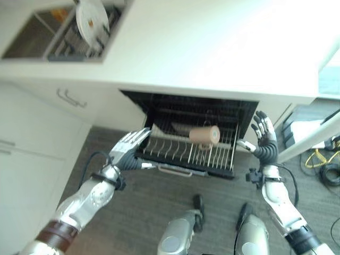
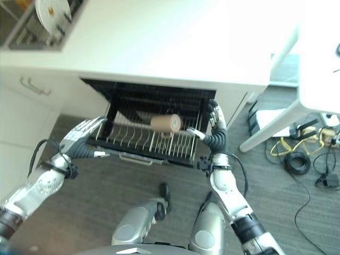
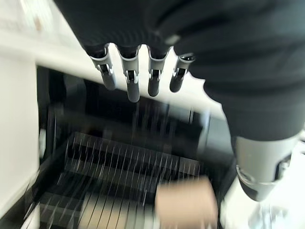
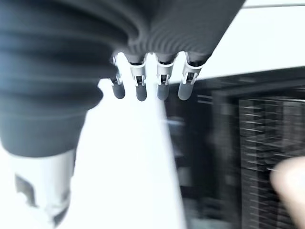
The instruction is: Place the dishes in the dishwasher.
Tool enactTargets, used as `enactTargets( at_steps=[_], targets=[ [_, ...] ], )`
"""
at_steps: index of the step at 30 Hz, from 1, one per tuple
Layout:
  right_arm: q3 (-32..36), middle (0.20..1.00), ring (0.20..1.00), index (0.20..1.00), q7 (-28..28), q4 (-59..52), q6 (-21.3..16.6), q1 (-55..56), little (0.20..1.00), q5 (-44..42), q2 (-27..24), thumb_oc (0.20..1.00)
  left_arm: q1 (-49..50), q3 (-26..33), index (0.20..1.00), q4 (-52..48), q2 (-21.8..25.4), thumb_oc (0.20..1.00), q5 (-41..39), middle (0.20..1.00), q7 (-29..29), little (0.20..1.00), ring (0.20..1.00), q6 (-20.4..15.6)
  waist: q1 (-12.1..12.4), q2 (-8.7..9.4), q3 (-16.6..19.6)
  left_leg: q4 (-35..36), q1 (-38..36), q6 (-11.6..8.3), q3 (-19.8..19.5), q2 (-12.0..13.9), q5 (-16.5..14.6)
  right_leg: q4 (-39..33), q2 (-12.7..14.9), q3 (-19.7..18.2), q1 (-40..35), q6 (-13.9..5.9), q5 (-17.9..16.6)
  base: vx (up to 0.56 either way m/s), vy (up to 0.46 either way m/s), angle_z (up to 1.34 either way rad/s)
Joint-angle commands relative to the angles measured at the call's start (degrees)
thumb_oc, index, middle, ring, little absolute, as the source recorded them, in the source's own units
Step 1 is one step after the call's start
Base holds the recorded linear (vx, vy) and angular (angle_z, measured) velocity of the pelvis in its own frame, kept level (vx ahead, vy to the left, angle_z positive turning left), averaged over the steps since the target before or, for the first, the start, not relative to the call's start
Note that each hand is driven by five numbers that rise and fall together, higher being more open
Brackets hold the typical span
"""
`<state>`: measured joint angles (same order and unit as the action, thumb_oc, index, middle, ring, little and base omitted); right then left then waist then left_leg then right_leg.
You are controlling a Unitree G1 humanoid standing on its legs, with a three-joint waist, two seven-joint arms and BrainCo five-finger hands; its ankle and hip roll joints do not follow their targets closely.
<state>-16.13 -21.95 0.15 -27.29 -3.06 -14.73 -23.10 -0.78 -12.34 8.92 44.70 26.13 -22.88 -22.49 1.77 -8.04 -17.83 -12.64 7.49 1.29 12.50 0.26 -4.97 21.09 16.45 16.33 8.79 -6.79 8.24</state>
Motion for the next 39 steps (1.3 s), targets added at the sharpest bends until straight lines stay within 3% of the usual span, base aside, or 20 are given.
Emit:
enactTargets(
  at_steps=[1,4,6,8,10,13,14,15,16,17,18,19,20,22,23,25,29,31,35,39],
  targets=[
    [1.8,1.000,1.000,1.000,6.0,-0.8,-2.2,-4.2,1.000,-2.7,2.7,1.000,-2.3,3.7,1.000,-3.1,1.6,1.000,0.4,1.000,-7.1,1.000,1.000,-6.2,0.2,2.18,4.9,-4.6,1.9,-1.36,-3.9,-0.9,-4.2,-3.9,4.2,-2.2,-2.3,-5.13,-7.2,0.19,0.159,-0.21],
    [4.5,1.000,1.000,1.000,9.3,-2.6,-1.9,-1.8,1.000,-3.7,3.6,1.000,0.6,8.4,1.000,-4.2,-0.2,1.000,-3.2,1.000,-6.6,1.000,1.000,-8.6,0.0,3.10,6.6,-4.6,0.2,-0.45,-3.2,-1.4,-5.5,-3.9,4.2,-1.9,-3.5,-5.93,-9.4,0.10,0.080,-0.12],
    [7.0,1.000,1.000,1.000,11.5,-5.1,-1.9,0.0,1.000,-3.6,4.0,1.000,3.0,13.5,1.000,-4.3,-3.7,1.000,-13.9,1.000,-3.5,1.000,1.000,-10.2,0.1,3.99,7.7,-4.6,-1.1,0.39,-1.9,-0.8,-6.3,-3.9,1.8,0.5,-5.9,-5.95,-10.2,0.07,0.004,-0.18],
    [10.5,1.000,1.000,1.000,11.6,-7.6,-2.7,2.6,1.000,-4.2,3.1,1.000,2.8,15.6,1.000,-1.1,-9.5,1.000,-24.2,1.000,0.2,1.000,1.000,-10.8,-1.6,5.08,8.3,-4.6,-1.5,0.86,-2.5,-0.4,-6.6,-3.9,-6.2,-0.2,-6.9,-3.49,-5.6,0.06,-0.130,-0.13],
    [13.7,1.000,1.000,1.000,11.7,-8.4,-4.2,4.6,1.000,-5.2,2.7,1.000,3.4,16.4,1.000,1.3,-14.8,1.000,-30.6,1.000,1.7,1.000,1.000,-11.6,-2.5,6.44,8.6,-4.6,-2.6,0.82,-1.9,-0.6,-7.3,-3.9,-9.6,-1.2,-6.8,-2.06,-3.8,0.05,-0.176,0.32],
    [19.4,1.000,1.000,1.000,13.0,-7.3,-7.3,7.6,1.000,-9.4,1.2,1.000,3.0,16.5,1.000,5.3,-19.6,1.000,-36.8,1.000,2.4,1.000,1.000,-12.4,-4.2,9.52,8.8,-4.6,-7.9,1.10,2.4,-2.1,-8.2,-3.9,-9.9,-3.4,-6.9,-0.19,-0.1,0.11,-0.167,0.14],
    [20.8,1.000,1.000,1.000,13.0,-6.5,-8.5,7.5,1.000,-9.3,0.1,1.000,3.3,17.0,1.000,5.9,-20.5,1.000,-38.5,1.000,2.1,1.000,1.000,-12.5,-3.8,11.16,7.7,-4.6,-9.1,0.57,3.5,-3.0,-6.1,-3.9,-8.6,-3.4,-7.7,0.96,-0.4,0.12,-0.053,0.34],
    [21.9,1.000,1.000,1.000,12.2,-5.7,-9.6,7.3,1.000,-7.6,-0.3,1.000,3.7,17.4,1.000,6.9,-21.6,1.000,-40.2,1.000,1.9,1.000,1.000,-13.1,-3.2,11.97,6.5,-7.4,-8.2,-0.69,1.1,-3.5,-3.1,-3.9,-8.7,-4.9,-8.6,1.84,-0.3,0.04,0.020,0.18],
    [22.5,1.000,1.000,1.000,11.3,-4.9,-10.1,6.9,1.000,-7.4,-1.0,1.000,4.1,18.6,1.000,8.2,-22.5,1.000,-42.2,1.000,2.0,1.000,1.000,-13.6,-2.9,11.73,5.5,-10.7,-6.1,-1.94,-2.1,-3.4,-0.8,-3.9,-9.7,-6.4,-9.1,2.83,-0.3,0.14,0.376,-0.30],
    [25.5,1.000,1.000,1.000,11.6,-3.1,-8.7,5.4,1.000,-10.5,-1.7,1.000,4.4,21.2,1.000,12.8,-24.1,1.000,-41.6,1.000,1.1,1.000,1.000,-15.7,-4.1,11.62,6.4,-4.6,-8.7,-3.08,-3.6,3.3,1.8,-3.9,-10.3,-9.0,-8.7,3.08,-0.2,0.12,0.393,-0.54],
    [25.6,1.000,1.000,1.000,11.6,-3.1,-8.7,5.4,1.000,-10.6,-1.7,1.000,4.4,21.3,1.000,12.9,-24.1,1.000,-41.6,1.000,1.0,1.000,1.000,-15.7,-4.2,11.56,6.5,-4.6,-8.5,-3.20,-3.6,3.8,2.1,-3.9,-10.4,-9.1,-8.5,3.16,-0.4,0.15,0.632,-0.68],
    [25.9,1.000,1.000,1.000,11.2,-3.1,-7.6,4.3,1.000,-11.8,-2.8,1.000,4.3,21.2,1.000,14.4,-24.3,1.000,-41.6,1.000,-1.7,1.000,1.000,-16.5,-4.6,10.56,7.0,-4.6,-7.3,-3.71,-9.1,7.0,-1.7,-3.9,-10.4,-11.1,-8.0,2.53,-0.1,0.08,0.519,-0.40],
    [25.8,1.000,1.000,1.000,10.3,-3.4,-6.7,3.7,1.000,-12.0,-3.3,1.000,4.1,21.6,1.000,15.5,-24.6,1.000,-41.8,1.000,-2.1,1.000,1.000,-17.2,-4.7,9.90,7.5,-4.6,-5.9,-4.71,-12.9,8.5,-1.0,-3.9,-10.1,-12.8,-7.3,2.32,-0.3,0.11,0.651,-0.19],
    [25.3,1.000,1.000,1.000,7.9,-2.6,-6.2,2.8,1.000,-10.8,-3.6,1.000,3.8,21.9,1.000,16.7,-24.6,1.000,-40.1,1.000,-2.8,1.000,1.000,-18.7,-5.3,8.74,8.2,-4.6,-5.4,-4.62,-15.3,7.0,-4.7,-3.9,-7.7,-14.7,-7.0,0.50,-0.4,0.13,0.675,-0.60],
    [25.6,1.000,1.000,1.000,6.3,-2.4,-6.0,3.1,1.000,-10.9,-3.2,1.000,3.5,21.6,1.000,16.8,-24.7,1.000,-39.2,1.000,-2.3,1.000,1.000,-19.5,-5.6,8.56,8.4,-4.6,-5.4,-4.64,-14.4,6.8,-4.9,-3.9,-6.6,-14.4,-6.7,-0.23,-0.8,0.14,0.701,-0.94],
    [25.9,1.000,1.000,1.000,5.1,-2.5,-6.7,4.6,1.000,-10.9,-1.1,1.000,3.4,21.0,1.000,15.3,-23.4,1.000,-32.4,1.000,-5.2,1.000,1.000,-21.6,-5.6,8.67,8.9,-4.6,-5.5,-3.38,-13.3,3.4,-6.7,-3.9,-3.5,-14.7,-5.8,-2.41,-2.9,0.10,0.509,-0.22],
    [25.6,1.000,1.000,1.000,4.5,-3.0,-5.7,4.8,1.000,-9.5,2.2,1.000,6.9,24.9,1.000,6.1,-18.0,1.000,-27.1,1.000,-7.6,1.000,1.000,-22.2,-2.0,7.69,9.5,-4.6,-6.1,-0.90,-7.8,1.1,-8.0,-3.9,0.9,-6.7,-5.7,-3.70,-8.9,0.03,0.353,-0.44],
    [25.4,1.000,1.000,1.000,4.7,-3.4,-4.7,5.0,1.000,-8.6,2.8,1.000,8.0,27.2,1.000,1.6,-15.4,1.000,-27.2,1.000,-6.4,1.000,1.000,-21.3,-1.2,6.95,9.9,-4.6,-5.4,0.06,-6.4,0.7,-8.0,-3.9,-4.0,-3.3,-6.3,-2.53,-5.5,-0.01,0.211,-0.99],
    [24.2,1.000,1.000,1.000,6.3,-4.1,-3.2,4.9,1.000,-9.6,2.7,1.000,9.6,29.7,1.000,-1.4,-14.8,1.000,-27.4,1.000,-6.5,1.000,1.000,-19.3,0.1,7.07,10.1,-4.6,-4.8,0.27,-5.4,-0.5,-8.1,-3.9,-10.3,1.0,-7.5,0.56,-1.7,0.01,0.047,-0.27],
    [24.5,1.000,1.000,1.000,7.5,-3.7,-4.0,5.1,1.000,-10.6,1.6,1.000,9.9,29.5,1.000,-1.1,-16.8,1.000,-30.4,1.000,-6.1,1.000,1.000,-18.1,-0.3,7.93,10.8,-4.6,-3.9,0.08,-6.3,-2.4,-6.8,-3.9,-11.9,-2.3,-6.1,2.12,0.4,0.03,-0.071,-0.21]
  ],
)
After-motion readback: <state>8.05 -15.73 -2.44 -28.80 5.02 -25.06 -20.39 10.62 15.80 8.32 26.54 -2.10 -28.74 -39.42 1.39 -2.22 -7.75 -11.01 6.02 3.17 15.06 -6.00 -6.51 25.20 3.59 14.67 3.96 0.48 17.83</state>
